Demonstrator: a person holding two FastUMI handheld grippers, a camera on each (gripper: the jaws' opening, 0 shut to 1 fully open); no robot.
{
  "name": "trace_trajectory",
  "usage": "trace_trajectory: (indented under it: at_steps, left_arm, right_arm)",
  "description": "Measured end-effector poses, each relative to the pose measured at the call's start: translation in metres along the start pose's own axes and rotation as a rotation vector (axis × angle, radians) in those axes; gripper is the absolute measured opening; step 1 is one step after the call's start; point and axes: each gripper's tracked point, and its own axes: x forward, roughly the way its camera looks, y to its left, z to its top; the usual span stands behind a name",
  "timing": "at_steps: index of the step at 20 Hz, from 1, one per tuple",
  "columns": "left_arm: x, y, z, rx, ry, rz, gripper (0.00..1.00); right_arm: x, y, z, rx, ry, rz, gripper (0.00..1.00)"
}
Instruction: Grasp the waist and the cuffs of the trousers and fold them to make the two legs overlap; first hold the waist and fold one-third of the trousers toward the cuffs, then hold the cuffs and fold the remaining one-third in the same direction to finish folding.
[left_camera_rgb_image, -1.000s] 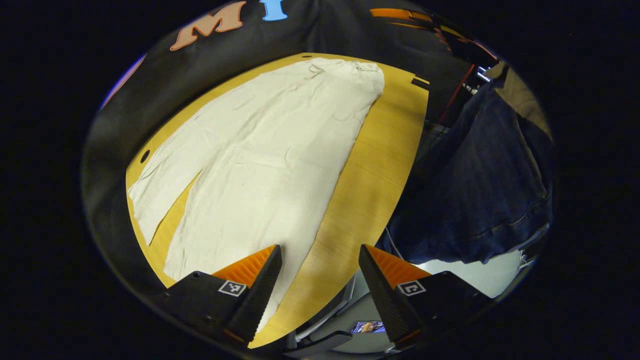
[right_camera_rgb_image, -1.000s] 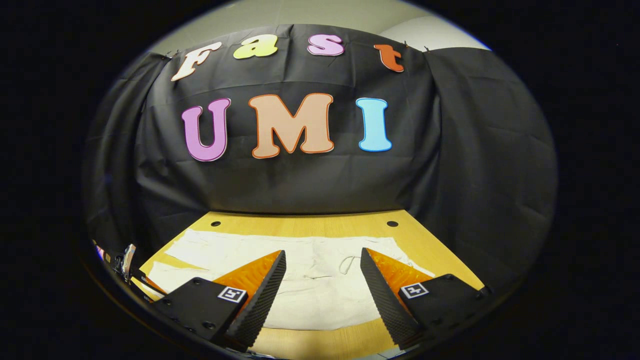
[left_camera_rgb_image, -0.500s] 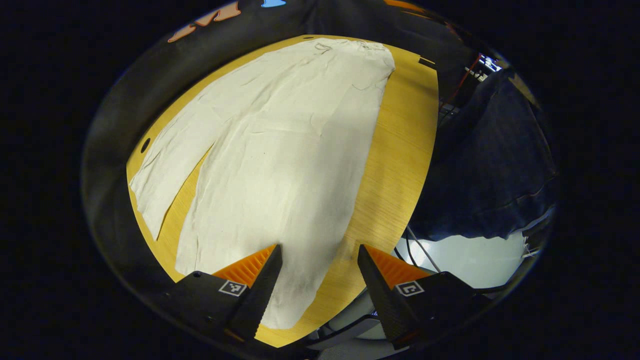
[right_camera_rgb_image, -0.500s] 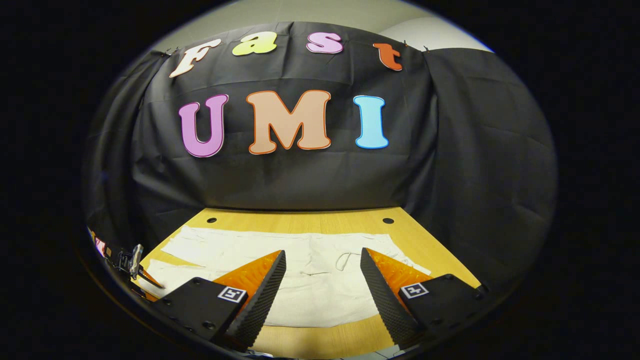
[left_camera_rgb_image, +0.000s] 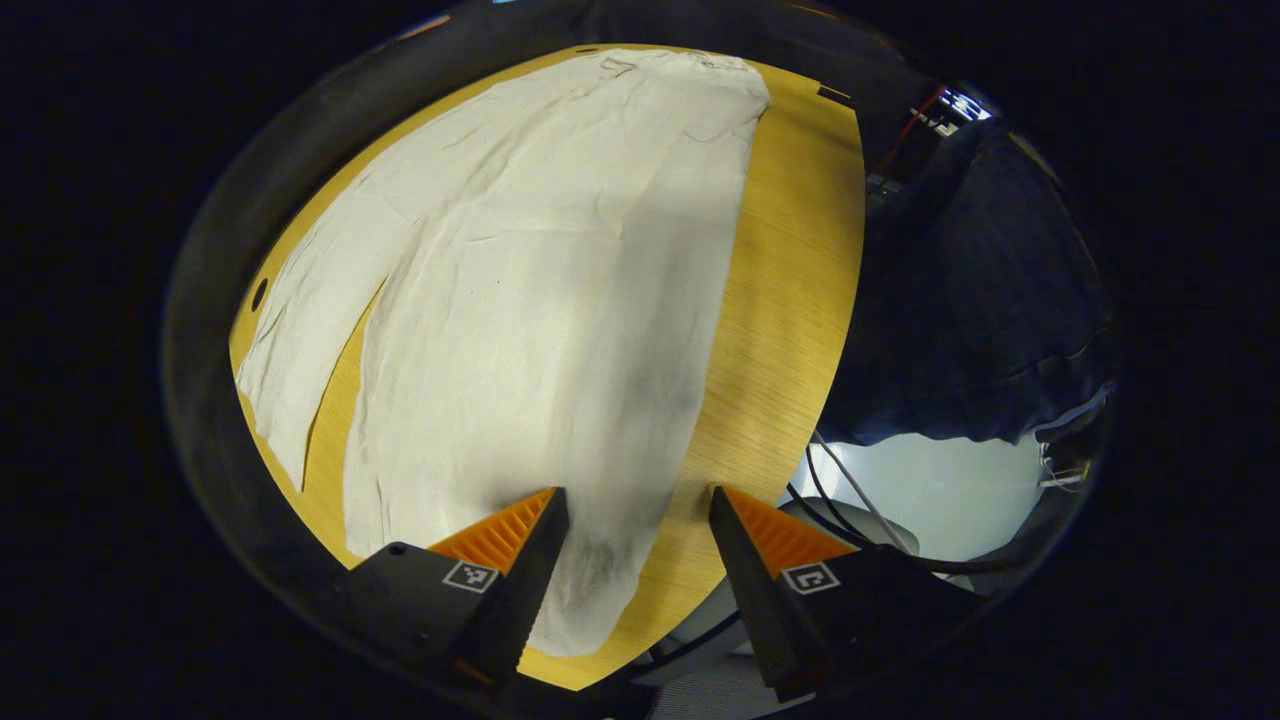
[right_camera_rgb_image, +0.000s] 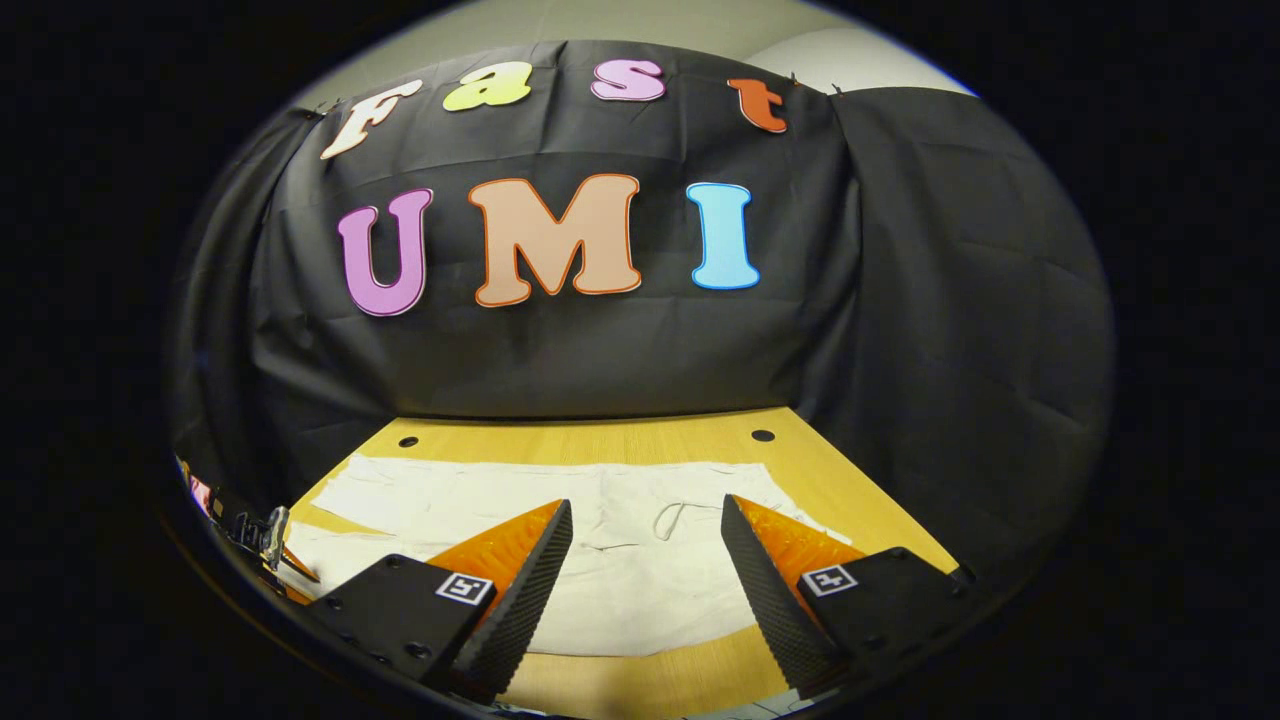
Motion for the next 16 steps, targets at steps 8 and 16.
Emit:
trace_trajectory:
  at_steps: [8,16]
  left_arm:
    - [-0.002,0.015,0.001,-0.030,0.080,0.004,0.51]
    - [0.003,0.027,0.001,-0.041,0.105,0.015,0.00]
  right_arm:
    - [0.024,-0.013,-0.025,-0.033,0.083,0.095,0.96]
    - [0.044,-0.023,-0.080,-0.190,0.253,0.271,0.92]
